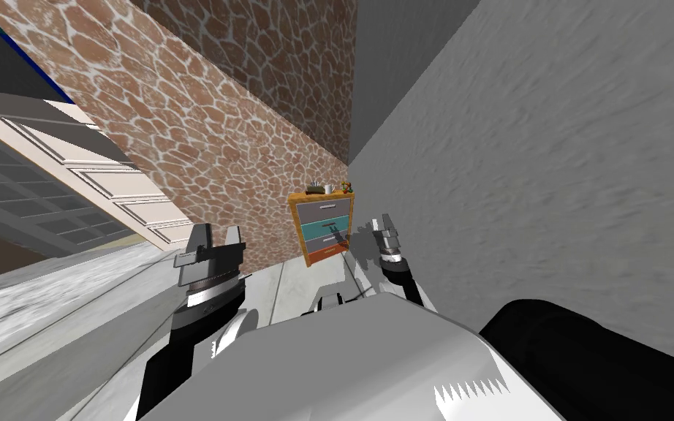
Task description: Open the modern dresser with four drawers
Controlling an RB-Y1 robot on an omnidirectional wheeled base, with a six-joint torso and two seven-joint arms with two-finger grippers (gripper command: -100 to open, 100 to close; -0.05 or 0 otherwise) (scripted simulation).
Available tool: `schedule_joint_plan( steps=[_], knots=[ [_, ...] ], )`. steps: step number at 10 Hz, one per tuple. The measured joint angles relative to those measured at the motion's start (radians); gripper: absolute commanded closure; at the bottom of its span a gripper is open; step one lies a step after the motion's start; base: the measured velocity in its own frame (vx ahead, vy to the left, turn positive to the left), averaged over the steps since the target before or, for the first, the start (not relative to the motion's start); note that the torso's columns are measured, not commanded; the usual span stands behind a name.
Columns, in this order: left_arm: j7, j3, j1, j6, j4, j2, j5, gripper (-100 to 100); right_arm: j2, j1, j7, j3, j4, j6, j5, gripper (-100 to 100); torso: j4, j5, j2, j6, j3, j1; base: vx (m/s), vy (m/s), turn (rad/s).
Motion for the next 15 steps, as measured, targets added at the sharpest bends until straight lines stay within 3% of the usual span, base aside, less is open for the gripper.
schedule_joint_plan(
  steps=[2, 3, 5, 7, 9, 12, 15],
  knots=[
    [0.0, 0.0, 0.0, 0.0, 0.0, 0.0, 0.0, 0, -0.044, -0.01, 0.015, 0.017, 0.026, 0.04, 0.045, -100, 0.004, 0.0, 0.003, 0.0, -0.005, 0.0, 0.007, 0.016, 0.183],
    [0.0, 0.0, 0.0, 0.0, 0.0, 0.0, 0.0, 0, -0.064, -0.025, 0.023, 0.019, 0.062, 0.059, 0.072, -100, 0.004, 0.0, 0.003, 0.0, -0.006, 0.0, 0.01, 0.009, 0.045],
    [0.0, 0.0, 0.0, 0.0, 0.0, 0.0, 0.0, 0, -0.084, -0.021, 0.033, 0.033, 0.072, 0.096, 0.11, -100, 0.004, 0.0, 0.004, 0.0, -0.005, 0.0, 0.011, 0.009, 0.083],
    [0.0, 0.0, 0.0, 0.0, 0.0, 0.0, 0.0, 0, -0.09, -0.025, 0.051, 0.058, 0.095, 0.136, 0.157, -100, 0.004, 0.0, 0.004, 0.0, -0.005, 0.0, 0.012, 0.011, 0.109],
    [0.0, 0.0, 0.0, 0.0, 0.0, 0.0, 0.0, 0, -0.107, -0.053, 0.058, 0.059, 0.133, 0.18, 0.196, -100, 0.004, 0.0, 0.003, 0.0, -0.006, 0.0, 0.015, 0.011, 0.13],
    [0.0, 0.0, 0.0, 0.0, 0.0, 0.0, 0.0, 0, -0.12, -0.053, 0.077, 0.083, 0.157, 0.243, 0.261, -100, 0.004, 0.0, 0.004, 0.0, -0.005, 0.0, 0.02, 0.013, 0.132],
    [0.0, 0.0, 0.0, 0.0, 0.0, 0.0, 0.0, 0, -0.132, -0.074, 0.099, 0.1, 0.23, 0.303, 0.335, -100, 0.004, 0.0, 0.003, 0.0, -0.006, 0.0, 0.027, 0.014, 0.126]
  ],
)
